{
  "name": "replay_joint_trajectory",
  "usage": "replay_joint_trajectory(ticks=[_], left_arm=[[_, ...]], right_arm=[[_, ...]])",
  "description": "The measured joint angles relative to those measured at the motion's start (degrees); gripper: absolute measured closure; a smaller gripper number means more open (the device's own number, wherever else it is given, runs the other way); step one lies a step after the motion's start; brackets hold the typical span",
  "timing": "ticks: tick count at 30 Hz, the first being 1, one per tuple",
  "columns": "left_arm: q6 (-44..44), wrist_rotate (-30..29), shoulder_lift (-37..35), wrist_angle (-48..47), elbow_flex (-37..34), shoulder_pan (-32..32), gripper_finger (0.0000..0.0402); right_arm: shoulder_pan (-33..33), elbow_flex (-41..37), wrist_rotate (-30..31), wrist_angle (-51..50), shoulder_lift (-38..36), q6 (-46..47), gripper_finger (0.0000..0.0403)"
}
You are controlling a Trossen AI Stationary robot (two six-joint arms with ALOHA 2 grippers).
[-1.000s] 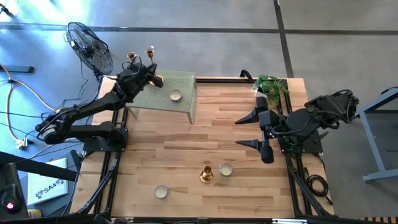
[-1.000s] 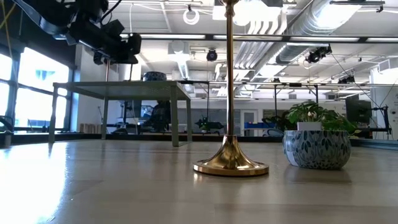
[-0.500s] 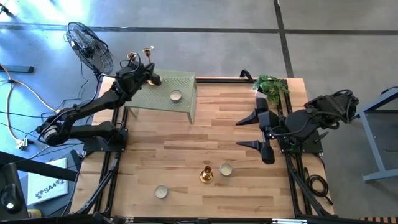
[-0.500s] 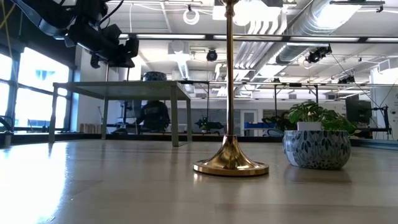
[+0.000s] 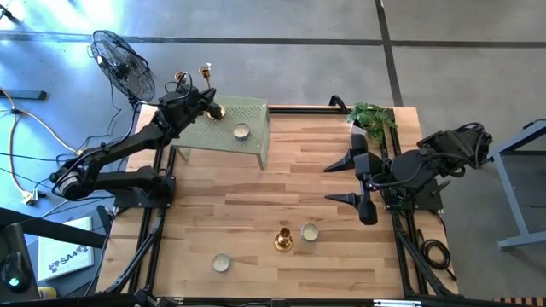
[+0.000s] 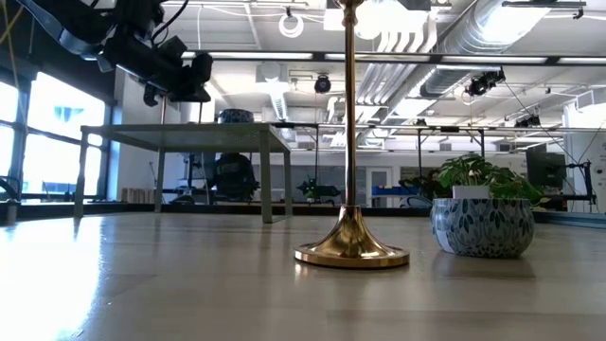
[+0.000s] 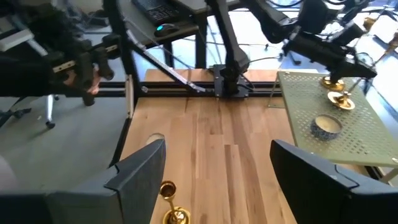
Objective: Pick & Place candle stick holders
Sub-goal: Put the right gold candle holder on the shelf, then put the right blue patterned round candle on the shelf
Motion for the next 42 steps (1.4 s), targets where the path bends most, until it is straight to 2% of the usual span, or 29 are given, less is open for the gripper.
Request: replay_joint_trajectory(ticks=[5,11,23,34,42], left_arm=[[-0.1,-1.6,0.0,-0.3,0.0,0.0,0.0387],[3.9,0.1,-0.1,-1.0,0.0,0.0,0.0384],[4.4,1.3,0.1,-4.8,-0.1,0.0,0.031],[4.3,4.2,0.0,-5.5,-0.1,0.0,0.0297],[2.3,4.2,0.0,-6.4,-0.1,0.0,0.0253]], right_arm=[[0.0,0.0,-0.4,-0.1,0.0,-0.1,0.0118],[0.0,0.0,-0.5,-0.4,0.0,0.1,0.0118],[0.0,0.0,-0.5,-0.4,0.0,0.1,0.0118],[0.0,0.0,-0.1,-0.8,0.0,-0.1,0.0118],[0.0,0.0,-0.3,-0.8,0.0,0.2,0.0118]])
